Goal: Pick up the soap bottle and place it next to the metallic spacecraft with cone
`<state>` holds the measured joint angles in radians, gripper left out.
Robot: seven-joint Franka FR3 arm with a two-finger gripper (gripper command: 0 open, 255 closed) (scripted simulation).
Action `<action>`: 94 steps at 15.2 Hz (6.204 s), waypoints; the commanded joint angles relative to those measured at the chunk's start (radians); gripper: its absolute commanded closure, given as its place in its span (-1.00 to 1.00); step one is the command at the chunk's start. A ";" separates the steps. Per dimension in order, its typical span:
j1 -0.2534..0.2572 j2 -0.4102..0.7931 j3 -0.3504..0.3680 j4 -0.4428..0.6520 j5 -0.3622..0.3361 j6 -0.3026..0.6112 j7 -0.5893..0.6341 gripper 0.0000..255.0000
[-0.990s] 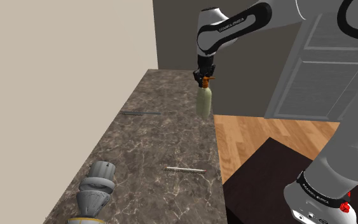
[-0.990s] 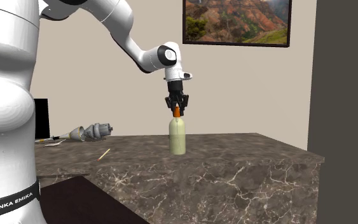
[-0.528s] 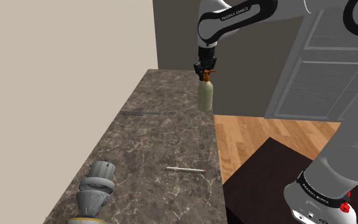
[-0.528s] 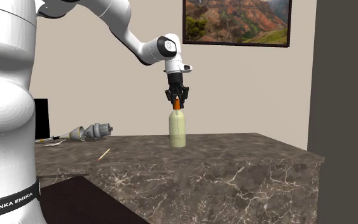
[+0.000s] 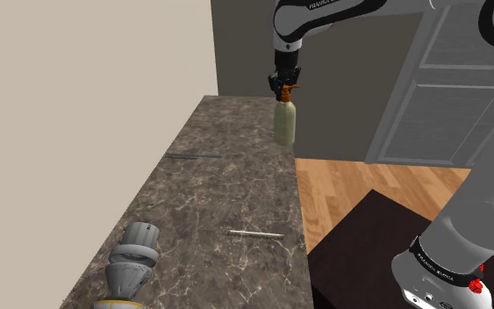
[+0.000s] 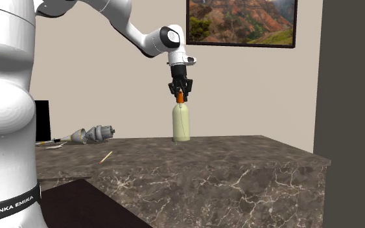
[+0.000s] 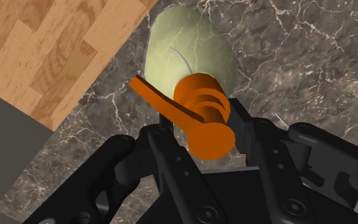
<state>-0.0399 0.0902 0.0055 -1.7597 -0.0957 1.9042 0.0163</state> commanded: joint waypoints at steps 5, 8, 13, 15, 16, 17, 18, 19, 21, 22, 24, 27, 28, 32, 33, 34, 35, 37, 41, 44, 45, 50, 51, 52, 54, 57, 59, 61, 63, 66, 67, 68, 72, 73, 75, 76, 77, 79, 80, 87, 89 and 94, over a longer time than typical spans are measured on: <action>0.001 -0.004 0.001 0.074 0.002 -0.077 -0.006 1.00; 0.001 -0.002 0.001 0.116 0.003 -0.118 -0.010 1.00; 0.002 0.005 0.001 0.193 0.004 -0.187 -0.015 1.00; 0.002 0.010 0.001 0.226 0.004 -0.216 -0.017 1.00; 0.002 0.013 0.001 0.244 0.004 -0.230 -0.018 1.00; 0.002 0.016 0.002 0.261 0.004 -0.244 -0.020 1.00; 0.002 0.020 0.002 0.280 0.005 -0.259 -0.021 1.00; 0.003 0.023 0.002 0.298 0.005 -0.274 -0.022 1.00; 0.003 0.032 0.002 0.337 0.005 -0.304 -0.024 1.00; 0.003 0.037 0.002 0.357 0.005 -0.319 -0.025 1.00; 0.003 0.048 0.002 0.400 0.004 -0.351 -0.028 1.00; 0.004 0.067 0.002 0.468 0.004 -0.399 -0.031 1.00; 0.004 0.075 0.002 0.492 0.004 -0.416 -0.032 1.00; 0.006 0.110 0.002 0.600 0.003 -0.488 -0.038 1.00; 0.006 0.121 0.002 0.629 0.002 -0.507 -0.039 1.00; 0.006 0.133 0.002 0.661 0.002 -0.526 -0.041 1.00; 0.007 0.145 0.002 0.694 0.001 -0.547 -0.043 1.00; 0.008 0.175 0.002 0.767 0.000 -0.591 -0.046 1.00; 0.033 0.114 0.015 0.702 -0.004 -0.589 -0.009 1.00; 0.067 0.014 0.038 0.565 -0.007 -0.558 0.051 1.00; 0.078 -0.015 0.046 0.528 -0.007 -0.552 0.071 1.00; 0.130 -0.135 0.095 0.381 -0.002 -0.535 0.175 1.00; 0.140 -0.155 0.106 0.359 0.000 -0.534 0.196 1.00; 0.150 -0.174 0.117 0.338 0.003 -0.534 0.218 1.00; 0.169 -0.208 0.140 0.301 0.008 -0.535 0.261 1.00; 0.197 -0.251 0.178 0.257 0.019 -0.540 0.328 1.00; 0.216 -0.274 0.204 0.235 0.027 -0.545 0.373 1.00; 0.235 -0.293 0.231 0.219 0.036 -0.550 0.420 1.00; 0.253 -0.307 0.260 0.208 0.045 -0.557 0.467 1.00; 0.281 -0.321 0.305 0.201 0.059 -0.567 0.541 1.00; 0.290 -0.323 0.321 0.201 0.063 -0.571 0.566 1.00; 0.298 -0.324 0.337 0.202 0.067 -0.575 0.591 1.00; 0.334 -0.316 0.405 0.220 0.081 -0.591 0.696 1.00; 0.343 -0.311 0.423 0.228 0.083 -0.595 0.723 1.00; 0.361 -0.297 0.460 0.247 0.085 -0.603 0.779 1.00; 0.370 -0.287 0.479 0.259 0.085 -0.608 0.808 1.00; 0.380 -0.276 0.498 0.272 0.084 -0.612 0.838 1.00; 0.400 -0.249 0.539 0.302 0.079 -0.622 0.898 1.00; 0.410 -0.233 0.560 0.319 0.074 -0.627 0.930 1.00; 0.519 -0.061 0.715 0.492 -0.012 -0.679 1.173 1.00; 0.570 0.011 0.759 0.563 -0.061 -0.705 1.249 1.00; 0.796 0.236 0.814 0.820 -0.232 -0.809 1.424 1.00</action>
<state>0.7081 0.2881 0.8110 -0.9866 -0.2943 1.1169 1.4036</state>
